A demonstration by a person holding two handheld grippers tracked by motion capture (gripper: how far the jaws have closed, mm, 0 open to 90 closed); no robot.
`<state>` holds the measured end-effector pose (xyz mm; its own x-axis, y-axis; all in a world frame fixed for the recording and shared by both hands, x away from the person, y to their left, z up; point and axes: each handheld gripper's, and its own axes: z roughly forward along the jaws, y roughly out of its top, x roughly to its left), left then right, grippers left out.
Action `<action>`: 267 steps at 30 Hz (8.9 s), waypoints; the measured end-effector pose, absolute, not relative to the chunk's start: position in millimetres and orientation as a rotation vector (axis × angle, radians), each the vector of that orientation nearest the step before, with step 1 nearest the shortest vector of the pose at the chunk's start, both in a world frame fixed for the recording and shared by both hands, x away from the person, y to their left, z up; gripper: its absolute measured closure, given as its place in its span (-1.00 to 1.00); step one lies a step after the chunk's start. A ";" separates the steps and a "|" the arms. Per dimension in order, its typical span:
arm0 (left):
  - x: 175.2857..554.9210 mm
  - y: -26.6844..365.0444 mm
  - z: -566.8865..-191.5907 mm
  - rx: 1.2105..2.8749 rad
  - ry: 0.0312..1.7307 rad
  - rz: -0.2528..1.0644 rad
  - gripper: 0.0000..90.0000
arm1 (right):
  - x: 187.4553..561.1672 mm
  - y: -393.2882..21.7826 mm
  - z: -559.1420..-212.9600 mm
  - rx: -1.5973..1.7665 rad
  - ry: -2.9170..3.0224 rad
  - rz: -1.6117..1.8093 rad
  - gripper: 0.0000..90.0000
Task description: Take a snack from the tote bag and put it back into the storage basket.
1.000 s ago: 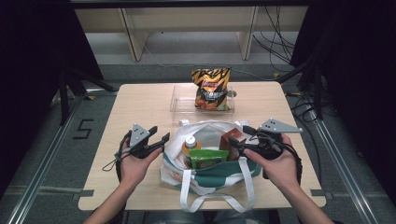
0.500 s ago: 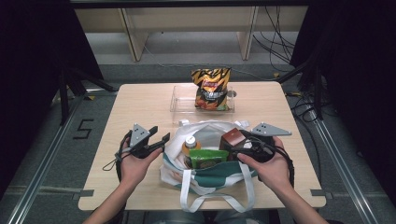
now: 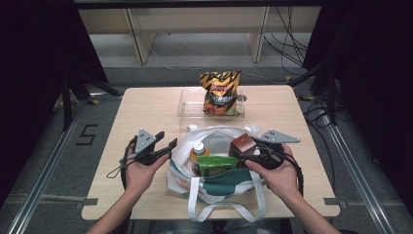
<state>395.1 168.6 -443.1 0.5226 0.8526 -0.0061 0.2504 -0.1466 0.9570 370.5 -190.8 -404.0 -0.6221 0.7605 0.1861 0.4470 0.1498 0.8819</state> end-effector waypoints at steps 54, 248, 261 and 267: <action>395.2 169.2 -442.1 1.659 0.951 0.694 -0.05 | 368.3 -210.5 -373.4 1.111 1.988 1.522 -0.14; 396.7 169.5 -437.9 1.638 0.935 0.688 -0.06 | 466.0 -221.6 -291.6 1.133 1.711 1.514 -0.13; 396.8 169.4 -438.3 1.641 0.934 0.687 -0.06 | 475.8 -217.8 -294.7 1.141 1.713 1.502 -0.13; 396.9 169.4 -438.2 1.645 0.930 0.689 -0.06 | 479.4 -215.1 -295.6 1.157 1.711 1.495 -0.13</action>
<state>396.9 169.4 -438.2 0.5274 0.8494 -0.0183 0.2296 -0.1218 0.9656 479.4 -215.1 -295.6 -0.4528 0.8845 0.1124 0.2301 -0.0059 0.9731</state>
